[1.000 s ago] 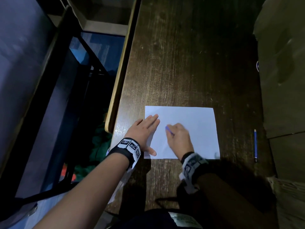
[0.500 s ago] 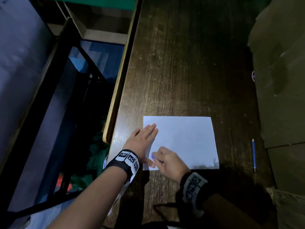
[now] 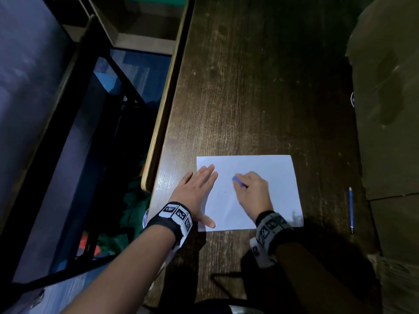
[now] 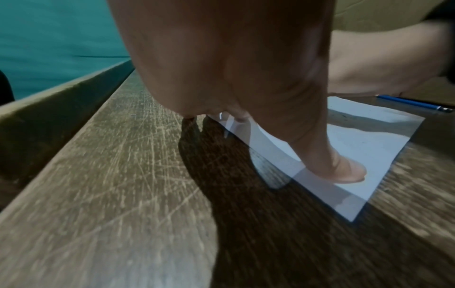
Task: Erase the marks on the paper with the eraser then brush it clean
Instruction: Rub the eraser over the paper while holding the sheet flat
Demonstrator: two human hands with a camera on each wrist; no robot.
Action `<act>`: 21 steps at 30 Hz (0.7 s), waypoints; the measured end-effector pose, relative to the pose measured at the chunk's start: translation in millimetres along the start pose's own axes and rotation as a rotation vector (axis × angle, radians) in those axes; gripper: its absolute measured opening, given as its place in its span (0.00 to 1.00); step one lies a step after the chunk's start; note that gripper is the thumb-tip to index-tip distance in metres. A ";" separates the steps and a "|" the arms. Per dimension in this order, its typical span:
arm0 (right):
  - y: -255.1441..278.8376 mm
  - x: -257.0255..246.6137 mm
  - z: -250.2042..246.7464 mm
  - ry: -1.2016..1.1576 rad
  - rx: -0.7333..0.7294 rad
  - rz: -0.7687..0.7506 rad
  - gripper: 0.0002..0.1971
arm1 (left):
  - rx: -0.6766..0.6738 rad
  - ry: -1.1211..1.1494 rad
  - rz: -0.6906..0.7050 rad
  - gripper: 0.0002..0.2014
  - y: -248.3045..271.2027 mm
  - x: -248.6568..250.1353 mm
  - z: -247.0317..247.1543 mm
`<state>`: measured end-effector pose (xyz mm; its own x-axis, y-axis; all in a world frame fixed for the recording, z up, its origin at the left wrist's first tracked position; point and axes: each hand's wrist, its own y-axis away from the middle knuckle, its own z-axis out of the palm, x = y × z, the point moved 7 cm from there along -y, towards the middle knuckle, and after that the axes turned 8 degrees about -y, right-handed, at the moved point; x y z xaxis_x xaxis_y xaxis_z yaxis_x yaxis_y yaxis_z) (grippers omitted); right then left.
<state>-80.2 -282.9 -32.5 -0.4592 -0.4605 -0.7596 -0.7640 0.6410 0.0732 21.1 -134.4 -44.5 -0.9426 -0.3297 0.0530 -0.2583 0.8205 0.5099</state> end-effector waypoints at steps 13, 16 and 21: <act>36.6 2.8 4.6 -0.018 0.048 0.013 0.10 | 0.024 0.085 -0.093 0.71 33.8 20.3 13.0; 85.0 -27.5 41.2 -0.026 -0.247 -0.162 0.11 | 0.022 0.096 -0.104 0.71 42.7 24.2 17.4; 71.8 -25.1 26.4 0.062 -0.274 -0.232 0.11 | -0.005 0.107 -0.125 0.72 57.7 31.3 30.0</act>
<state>-111.6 -209.1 -25.3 -0.2792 -0.6164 -0.7363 -0.9404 0.3306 0.0798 -29.6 -83.3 -39.1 -0.8752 -0.4772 0.0797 -0.3710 0.7677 0.5224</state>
